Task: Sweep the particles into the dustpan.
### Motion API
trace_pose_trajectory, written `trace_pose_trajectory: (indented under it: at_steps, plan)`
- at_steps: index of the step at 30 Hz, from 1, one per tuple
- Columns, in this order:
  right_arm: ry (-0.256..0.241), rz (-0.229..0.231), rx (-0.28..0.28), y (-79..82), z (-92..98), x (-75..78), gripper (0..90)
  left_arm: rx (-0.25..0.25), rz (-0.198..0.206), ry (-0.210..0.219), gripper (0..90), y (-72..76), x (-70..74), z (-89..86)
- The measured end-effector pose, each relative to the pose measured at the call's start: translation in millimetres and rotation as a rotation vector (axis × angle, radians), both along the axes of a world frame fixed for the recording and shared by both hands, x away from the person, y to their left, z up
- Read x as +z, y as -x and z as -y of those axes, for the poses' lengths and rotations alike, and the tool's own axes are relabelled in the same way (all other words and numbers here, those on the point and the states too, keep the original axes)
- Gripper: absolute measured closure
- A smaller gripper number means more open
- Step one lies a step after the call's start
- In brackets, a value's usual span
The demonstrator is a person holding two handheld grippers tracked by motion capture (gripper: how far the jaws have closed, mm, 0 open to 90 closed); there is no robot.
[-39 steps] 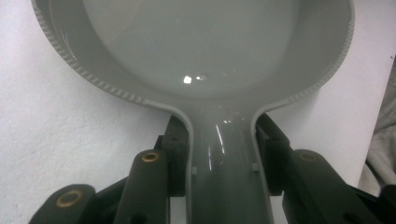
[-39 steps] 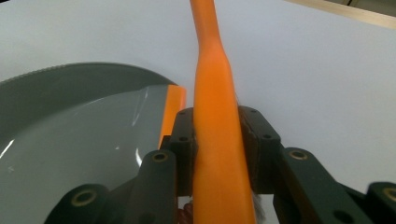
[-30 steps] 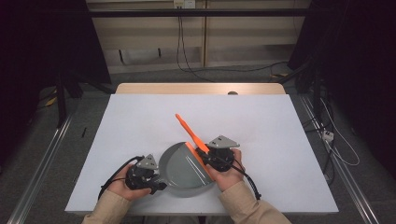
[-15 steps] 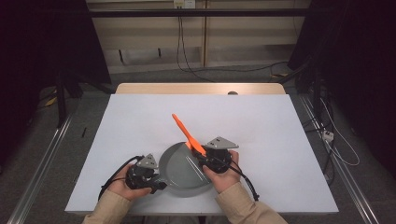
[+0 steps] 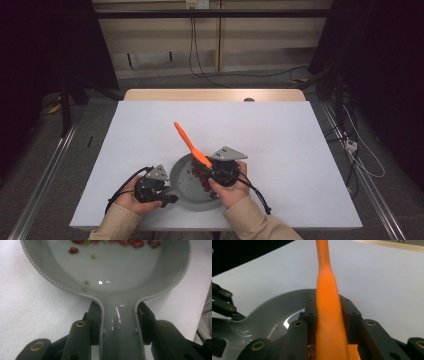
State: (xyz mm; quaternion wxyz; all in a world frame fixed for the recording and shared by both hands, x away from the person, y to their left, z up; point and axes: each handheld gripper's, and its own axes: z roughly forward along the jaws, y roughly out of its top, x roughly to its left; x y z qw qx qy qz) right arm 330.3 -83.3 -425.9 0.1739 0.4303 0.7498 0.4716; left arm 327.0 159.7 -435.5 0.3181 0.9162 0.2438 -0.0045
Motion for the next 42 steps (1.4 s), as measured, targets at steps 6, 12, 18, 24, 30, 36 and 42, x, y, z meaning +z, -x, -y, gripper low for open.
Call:
trace_pose_trajectory:
  at_steps: [6, 12, 18, 24, 30, 36, 42]
  plan:
    - [-0.06, 0.009, 0.019, -2.9, 2.4, 4.5, 70.3, 0.001, -0.008, 0.01, 63.9, -0.3, -0.5, -0.8]
    - [-0.068, 0.035, -0.002, -8.0, 18.6, 12.3, 70.4, -0.002, -0.005, 0.01, 63.9, -0.4, -0.4, -0.9]
    - [-0.046, 0.06, -0.06, -16.6, 45.3, 11.7, 70.4, -0.002, -0.007, 0.004, 63.9, -0.2, 0.5, -3.4]
    - [0.032, 0.082, -0.116, -26.4, 62.3, 1.7, 70.4, -0.009, -0.008, -0.01, 63.9, 0.3, 1.4, -3.6]
    - [0.057, 0.081, -0.104, -23.7, 53.6, -13.8, 70.3, 0.002, -0.011, -0.007, 63.9, 0.3, 0.9, -2.2]
    - [0.039, 0.082, -0.052, -11.2, 27.5, -16.0, 69.7, 0.013, -0.012, -0.007, 63.9, 0.2, 0.8, -0.6]
    - [-0.068, 0.068, -0.015, -7.8, 16.5, -8.7, 70.4, 0.013, -0.019, 0.002, 63.8, -0.4, 0.4, -1.5]
